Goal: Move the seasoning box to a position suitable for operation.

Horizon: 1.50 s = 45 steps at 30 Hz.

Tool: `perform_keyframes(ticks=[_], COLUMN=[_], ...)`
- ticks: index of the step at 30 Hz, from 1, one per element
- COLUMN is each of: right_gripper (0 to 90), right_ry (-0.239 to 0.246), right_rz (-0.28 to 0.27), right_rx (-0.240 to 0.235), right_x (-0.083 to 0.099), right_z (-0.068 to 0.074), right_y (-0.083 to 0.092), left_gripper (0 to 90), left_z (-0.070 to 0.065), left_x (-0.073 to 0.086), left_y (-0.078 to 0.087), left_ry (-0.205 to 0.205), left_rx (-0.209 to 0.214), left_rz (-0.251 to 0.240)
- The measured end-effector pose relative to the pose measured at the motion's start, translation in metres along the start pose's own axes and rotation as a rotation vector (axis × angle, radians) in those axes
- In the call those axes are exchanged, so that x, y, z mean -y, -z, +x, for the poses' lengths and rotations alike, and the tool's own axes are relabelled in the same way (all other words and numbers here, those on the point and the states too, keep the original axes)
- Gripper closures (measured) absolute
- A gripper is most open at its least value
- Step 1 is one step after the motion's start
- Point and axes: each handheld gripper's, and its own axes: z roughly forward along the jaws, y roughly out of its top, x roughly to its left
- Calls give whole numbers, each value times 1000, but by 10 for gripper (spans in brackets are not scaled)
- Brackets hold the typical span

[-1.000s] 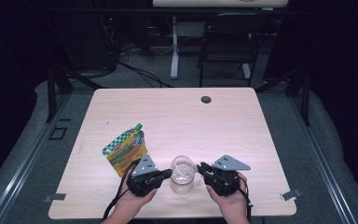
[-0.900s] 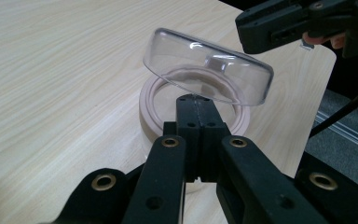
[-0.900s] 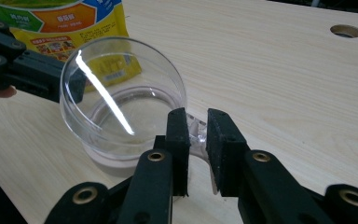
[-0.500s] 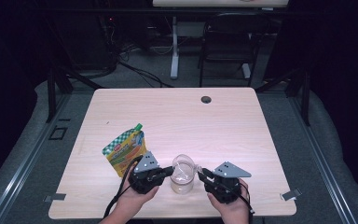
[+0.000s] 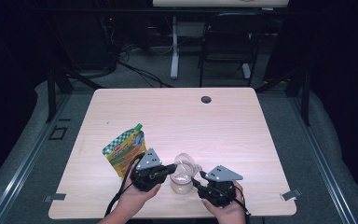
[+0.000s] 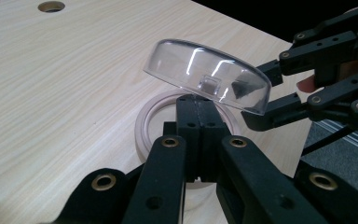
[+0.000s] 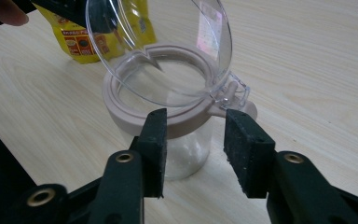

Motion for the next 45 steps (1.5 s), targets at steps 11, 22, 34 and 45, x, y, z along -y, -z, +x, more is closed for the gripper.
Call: perform_keyframes(ticks=[11,22,34,45], right_gripper=[562,557,591,640], right_ry=[6,0,-10,-32], right_rz=[-33,-58,-103,-116], right_rx=[-2,1,5,17], right_x=[-2,-3,-5,-3], right_z=[3,1,-2,-8], right_y=[-3,1,4,8], left_gripper=[900,900,900,900], left_z=[2,4,5,5], left_x=[13,24,24,24], left_y=[-7,-10,-10,-10], left_ry=[16,35,25,25], left_rx=[4,0,3,6], left_rz=[24,32,39,34])
